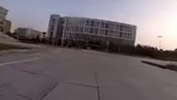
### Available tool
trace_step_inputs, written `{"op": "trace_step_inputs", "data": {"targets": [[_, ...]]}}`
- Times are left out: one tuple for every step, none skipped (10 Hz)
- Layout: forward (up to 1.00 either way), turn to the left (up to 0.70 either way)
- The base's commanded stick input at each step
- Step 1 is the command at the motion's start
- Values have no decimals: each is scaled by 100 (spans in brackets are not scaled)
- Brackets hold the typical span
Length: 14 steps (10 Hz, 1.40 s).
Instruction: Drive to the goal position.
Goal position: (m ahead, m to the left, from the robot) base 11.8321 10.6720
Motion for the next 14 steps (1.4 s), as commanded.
{"op": "trace_step_inputs", "data": {"targets": [[70, 0], [70, 0], [70, 0], [70, 0], [70, 0], [70, 0], [70, 0], [70, 0], [70, 0], [70, 0], [70, 0], [70, 0], [70, 0], [70, 0]]}}
